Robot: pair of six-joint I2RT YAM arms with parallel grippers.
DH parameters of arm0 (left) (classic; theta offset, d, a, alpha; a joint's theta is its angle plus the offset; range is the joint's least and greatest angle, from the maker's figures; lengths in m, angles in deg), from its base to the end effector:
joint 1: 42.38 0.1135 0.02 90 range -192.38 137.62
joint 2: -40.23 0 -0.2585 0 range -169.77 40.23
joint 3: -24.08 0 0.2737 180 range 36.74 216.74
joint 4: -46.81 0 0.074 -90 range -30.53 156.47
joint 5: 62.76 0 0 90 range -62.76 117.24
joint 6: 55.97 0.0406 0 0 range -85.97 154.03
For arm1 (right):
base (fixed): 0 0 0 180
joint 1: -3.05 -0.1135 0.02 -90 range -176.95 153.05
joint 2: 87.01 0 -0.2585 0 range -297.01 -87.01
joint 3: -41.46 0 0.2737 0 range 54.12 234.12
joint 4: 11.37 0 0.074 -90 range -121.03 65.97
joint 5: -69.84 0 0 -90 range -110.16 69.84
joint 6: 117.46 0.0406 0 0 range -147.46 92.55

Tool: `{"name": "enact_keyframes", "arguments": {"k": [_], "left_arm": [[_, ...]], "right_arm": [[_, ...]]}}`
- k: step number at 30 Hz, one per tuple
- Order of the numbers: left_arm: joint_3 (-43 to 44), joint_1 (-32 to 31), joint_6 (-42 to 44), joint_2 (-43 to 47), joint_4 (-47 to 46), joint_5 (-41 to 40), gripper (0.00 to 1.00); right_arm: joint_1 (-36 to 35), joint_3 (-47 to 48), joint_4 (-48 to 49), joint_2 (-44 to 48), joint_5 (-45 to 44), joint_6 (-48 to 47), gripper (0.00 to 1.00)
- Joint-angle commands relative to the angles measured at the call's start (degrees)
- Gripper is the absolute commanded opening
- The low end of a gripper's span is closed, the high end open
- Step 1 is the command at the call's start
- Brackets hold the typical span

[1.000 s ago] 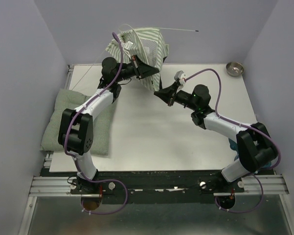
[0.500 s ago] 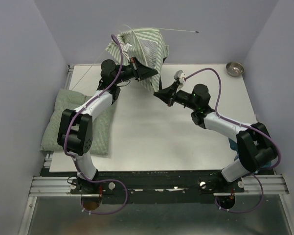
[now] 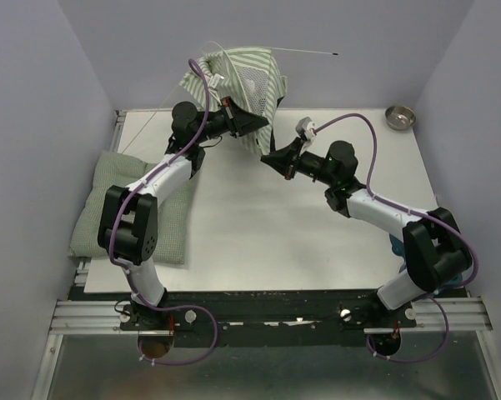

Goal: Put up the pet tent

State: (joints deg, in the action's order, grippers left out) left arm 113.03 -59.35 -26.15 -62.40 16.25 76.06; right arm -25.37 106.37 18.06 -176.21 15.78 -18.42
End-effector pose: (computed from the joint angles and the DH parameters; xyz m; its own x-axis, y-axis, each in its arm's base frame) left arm 0.4108 -0.1573 0.3303 -0.6263 -0.4061 -0.6655 0.6791 0.1351 -0.7215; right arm 0.3161 0.1981 0.2690 -0.0635 0.1103 -0.9919 -0.9007 0.4218 0.1046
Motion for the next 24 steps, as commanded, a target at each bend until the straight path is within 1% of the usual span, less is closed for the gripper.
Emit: {"name": "enact_keyframes", "arguments": {"k": [1,11,24], "left_arm": [[-0.4,3.3,4.4,1.9,-2.6,-11.6,0.00],[-1.2,2.5,5.2,2.2,-1.8,-11.6,0.00],[-5.0,1.9,5.0,4.0,-1.6,-10.8,0.00]], "right_arm": [[-1.5,-0.6,-6.8,-0.5,12.3,3.6,0.01],[-1.5,0.0,-6.3,-0.9,12.0,4.5,0.01],[-1.5,1.3,-5.3,-1.7,10.7,7.8,0.01]]}}
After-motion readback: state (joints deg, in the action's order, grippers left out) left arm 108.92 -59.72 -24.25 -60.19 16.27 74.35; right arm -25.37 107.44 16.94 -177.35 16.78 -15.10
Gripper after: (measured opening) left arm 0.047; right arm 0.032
